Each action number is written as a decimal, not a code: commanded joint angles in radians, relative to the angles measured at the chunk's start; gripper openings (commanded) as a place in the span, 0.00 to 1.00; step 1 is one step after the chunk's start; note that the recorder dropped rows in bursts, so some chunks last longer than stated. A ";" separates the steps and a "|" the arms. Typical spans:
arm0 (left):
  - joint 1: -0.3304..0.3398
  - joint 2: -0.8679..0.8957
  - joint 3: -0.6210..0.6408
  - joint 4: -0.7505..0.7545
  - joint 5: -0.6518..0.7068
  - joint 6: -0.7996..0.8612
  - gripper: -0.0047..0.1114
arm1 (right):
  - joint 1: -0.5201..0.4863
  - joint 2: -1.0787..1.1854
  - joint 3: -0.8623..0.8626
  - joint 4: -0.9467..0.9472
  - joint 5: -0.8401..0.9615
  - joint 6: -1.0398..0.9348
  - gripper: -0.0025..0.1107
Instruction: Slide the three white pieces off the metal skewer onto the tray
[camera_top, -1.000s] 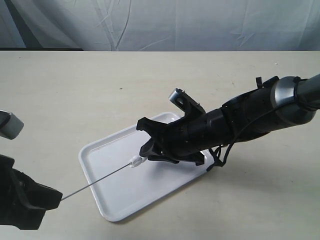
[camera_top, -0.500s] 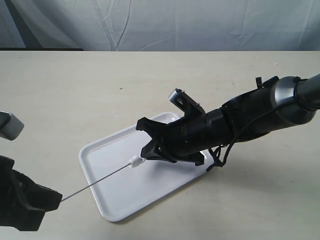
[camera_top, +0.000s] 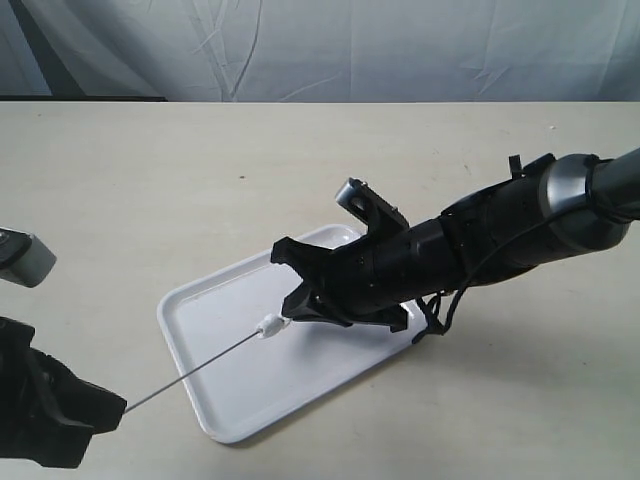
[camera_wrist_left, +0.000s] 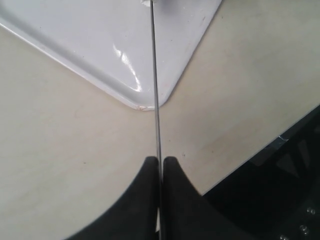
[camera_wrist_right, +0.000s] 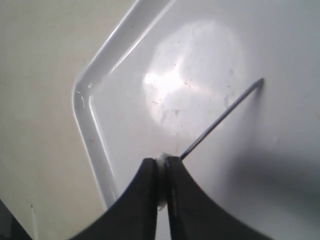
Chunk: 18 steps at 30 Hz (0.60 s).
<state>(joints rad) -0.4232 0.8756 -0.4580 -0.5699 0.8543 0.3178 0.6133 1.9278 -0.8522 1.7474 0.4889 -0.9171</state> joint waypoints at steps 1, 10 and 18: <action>-0.008 -0.003 -0.015 -0.005 0.097 -0.004 0.04 | -0.003 0.001 -0.005 -0.003 -0.108 -0.009 0.02; -0.008 -0.003 -0.045 0.069 0.201 -0.058 0.04 | -0.003 0.001 -0.005 -0.035 -0.232 -0.009 0.02; -0.008 -0.003 -0.047 0.073 0.229 -0.060 0.04 | -0.003 0.001 -0.005 -0.067 -0.287 -0.009 0.02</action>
<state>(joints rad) -0.4232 0.8756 -0.4981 -0.4973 1.0694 0.2657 0.6140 1.9278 -0.8547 1.6979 0.2325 -0.9189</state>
